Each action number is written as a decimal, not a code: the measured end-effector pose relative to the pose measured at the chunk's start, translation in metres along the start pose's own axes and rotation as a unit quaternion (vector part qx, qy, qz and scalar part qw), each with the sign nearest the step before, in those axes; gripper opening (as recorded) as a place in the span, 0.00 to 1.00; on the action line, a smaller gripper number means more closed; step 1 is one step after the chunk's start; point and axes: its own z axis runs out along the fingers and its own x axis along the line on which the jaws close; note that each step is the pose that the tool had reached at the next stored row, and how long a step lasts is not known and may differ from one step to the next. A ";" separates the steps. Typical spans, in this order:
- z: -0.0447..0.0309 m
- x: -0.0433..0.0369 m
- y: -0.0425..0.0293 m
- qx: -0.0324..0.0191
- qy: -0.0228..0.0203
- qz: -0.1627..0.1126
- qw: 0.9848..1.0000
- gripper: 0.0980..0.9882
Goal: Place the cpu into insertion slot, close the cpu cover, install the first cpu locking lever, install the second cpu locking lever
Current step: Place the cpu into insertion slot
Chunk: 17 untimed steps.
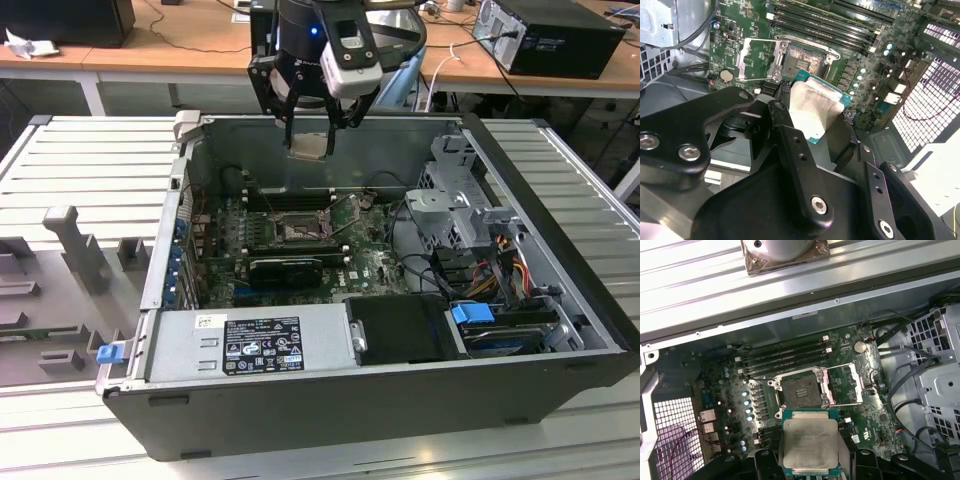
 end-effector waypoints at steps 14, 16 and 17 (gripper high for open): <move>0.0001 0.0000 0.0000 0.000 -0.002 0.021 1.000 0.48; 0.0001 0.0000 0.0000 0.000 -0.002 0.023 1.000 0.48; 0.0001 0.0000 0.0000 0.000 -0.002 0.025 1.000 0.48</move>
